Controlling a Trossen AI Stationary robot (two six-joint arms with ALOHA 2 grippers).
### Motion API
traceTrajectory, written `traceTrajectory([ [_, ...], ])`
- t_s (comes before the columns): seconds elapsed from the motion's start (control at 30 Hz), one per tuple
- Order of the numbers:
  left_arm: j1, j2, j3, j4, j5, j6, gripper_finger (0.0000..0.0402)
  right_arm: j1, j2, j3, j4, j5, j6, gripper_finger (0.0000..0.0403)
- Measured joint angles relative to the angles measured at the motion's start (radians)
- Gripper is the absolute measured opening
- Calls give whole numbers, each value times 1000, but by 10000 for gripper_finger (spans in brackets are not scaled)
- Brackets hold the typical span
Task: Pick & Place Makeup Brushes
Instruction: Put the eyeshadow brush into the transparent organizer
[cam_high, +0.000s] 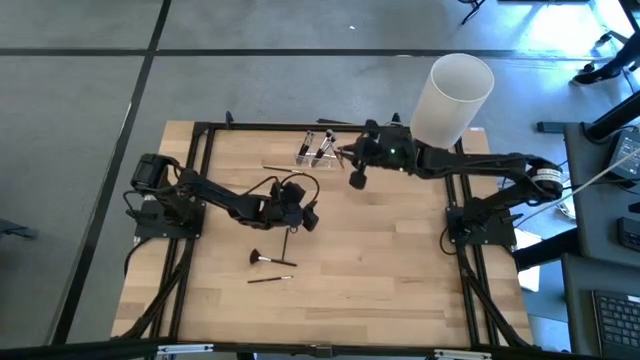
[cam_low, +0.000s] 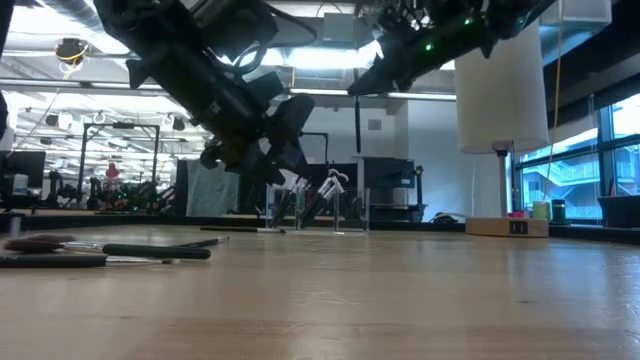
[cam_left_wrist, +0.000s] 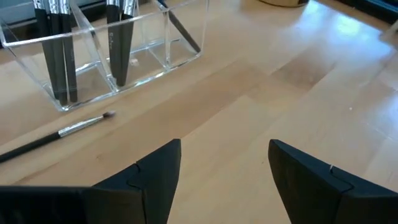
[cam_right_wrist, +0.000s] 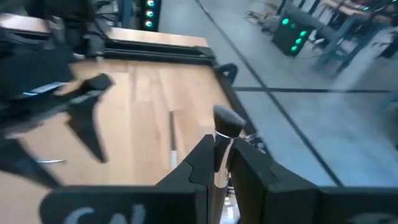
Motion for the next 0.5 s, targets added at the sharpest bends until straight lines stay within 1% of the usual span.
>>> traceTrajectory([
  [0.13, -1, 0, 0, 0, 1, 0, 237, -52, 57, 0, 89, 11, -33, 45],
  [0.23, -1, 0, 0, 1, 7, 0, 237, -91, 116, 0, 147, -6, -27, 45],
  [0.5, 0, 0, 0, 0, 17, 8, 237, -141, 250, 0, 179, -24, -7, 45],
])
